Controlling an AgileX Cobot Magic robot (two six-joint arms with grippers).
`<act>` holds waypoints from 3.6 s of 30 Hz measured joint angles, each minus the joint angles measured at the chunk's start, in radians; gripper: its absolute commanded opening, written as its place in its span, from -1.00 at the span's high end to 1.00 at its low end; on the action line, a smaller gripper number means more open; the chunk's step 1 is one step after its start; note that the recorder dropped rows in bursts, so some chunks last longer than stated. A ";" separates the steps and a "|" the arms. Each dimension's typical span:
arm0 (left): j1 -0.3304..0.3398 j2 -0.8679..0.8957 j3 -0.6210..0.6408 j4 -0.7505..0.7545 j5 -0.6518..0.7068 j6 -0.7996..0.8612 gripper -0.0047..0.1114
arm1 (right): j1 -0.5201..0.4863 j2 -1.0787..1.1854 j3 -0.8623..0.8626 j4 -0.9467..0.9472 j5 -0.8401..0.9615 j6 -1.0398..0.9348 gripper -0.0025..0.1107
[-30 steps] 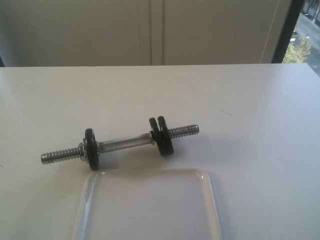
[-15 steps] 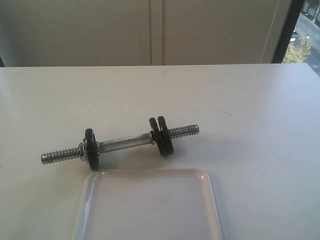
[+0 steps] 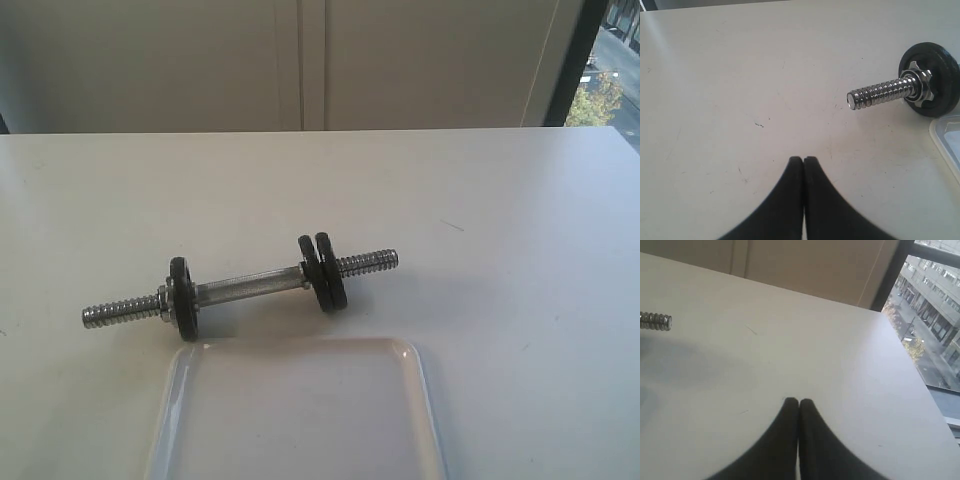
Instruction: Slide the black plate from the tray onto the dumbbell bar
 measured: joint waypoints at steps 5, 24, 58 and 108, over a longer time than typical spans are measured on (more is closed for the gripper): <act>0.000 0.000 0.000 0.000 0.000 0.000 0.92 | 0.000 0.000 0.000 0.016 0.000 0.035 0.96; 0.000 0.000 0.000 0.000 0.000 0.000 0.92 | 0.000 0.000 0.000 0.022 0.000 0.153 0.96; 0.000 0.000 0.000 0.000 0.000 0.000 0.92 | 0.000 0.000 0.000 0.087 0.000 0.153 0.96; 0.000 0.000 0.000 0.000 0.000 0.000 0.92 | 0.000 0.000 0.000 0.090 0.000 0.153 0.96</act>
